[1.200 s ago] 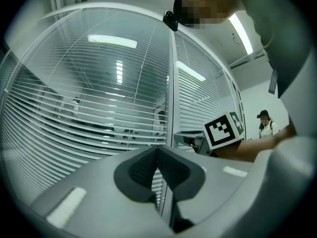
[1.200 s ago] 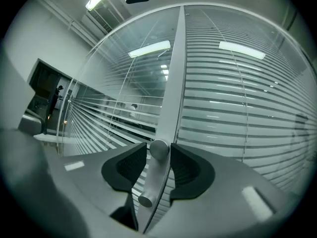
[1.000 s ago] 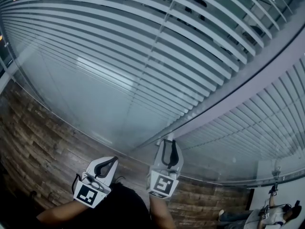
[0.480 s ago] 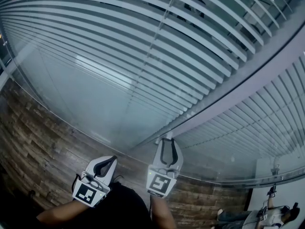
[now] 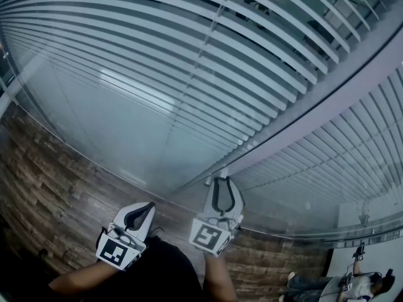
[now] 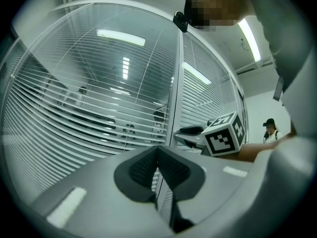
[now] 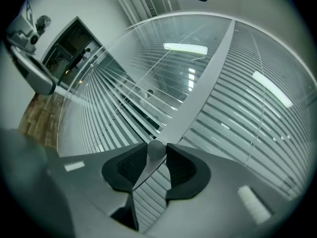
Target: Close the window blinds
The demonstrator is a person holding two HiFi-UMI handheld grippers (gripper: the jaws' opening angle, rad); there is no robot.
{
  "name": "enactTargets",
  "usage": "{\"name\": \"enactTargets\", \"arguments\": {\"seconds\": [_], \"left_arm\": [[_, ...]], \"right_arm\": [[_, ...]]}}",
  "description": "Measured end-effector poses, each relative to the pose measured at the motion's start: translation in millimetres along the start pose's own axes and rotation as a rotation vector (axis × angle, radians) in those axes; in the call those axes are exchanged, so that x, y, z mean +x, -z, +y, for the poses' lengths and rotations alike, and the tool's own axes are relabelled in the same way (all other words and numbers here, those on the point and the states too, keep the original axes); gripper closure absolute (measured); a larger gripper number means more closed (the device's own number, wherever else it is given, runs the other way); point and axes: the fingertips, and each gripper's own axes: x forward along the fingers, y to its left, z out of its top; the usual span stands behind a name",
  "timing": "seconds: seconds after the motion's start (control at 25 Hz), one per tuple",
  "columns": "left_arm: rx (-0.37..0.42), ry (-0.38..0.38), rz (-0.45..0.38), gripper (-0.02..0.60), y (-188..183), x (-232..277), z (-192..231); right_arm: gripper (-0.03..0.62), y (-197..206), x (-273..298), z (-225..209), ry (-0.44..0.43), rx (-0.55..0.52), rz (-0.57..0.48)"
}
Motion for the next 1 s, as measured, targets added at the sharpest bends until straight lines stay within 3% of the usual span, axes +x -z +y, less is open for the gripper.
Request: {"name": "enactTargets", "arguments": {"seconds": [0.2, 0.44, 0.6, 0.68, 0.76, 1.0], "left_arm": [[-0.021, -0.001, -0.014, 0.581, -16.0, 2.1, -4.8], [-0.02, -0.007, -0.03, 0.581, -16.3, 4.2, -3.5], [-0.036, -0.01, -0.036, 0.581, -6.6, 6.7, -1.4], [-0.048, -0.009, -0.034, 0.581, -9.2, 6.0, -3.9], [-0.055, -0.011, -0.029, 0.581, -11.5, -0.6, -3.2], [-0.054, 0.007, -0.02, 0.581, -17.0, 3.3, -2.1]], "right_arm": [[0.468, -4.0, -3.7, -14.8, -0.077, 0.423, 0.007], [0.487, 3.5, -2.5, -19.8, -0.082, 0.737, -0.026], [0.493, 15.3, 1.0, -15.8, -0.077, 0.861, -0.037], [0.491, 11.9, 1.2, -22.4, -0.076, 0.84, -0.034], [0.491, 4.9, -7.6, -21.5, -0.062, 0.723, -0.032], [0.437, -15.0, -11.3, -9.5, -0.02, 0.068, -0.025]]}}
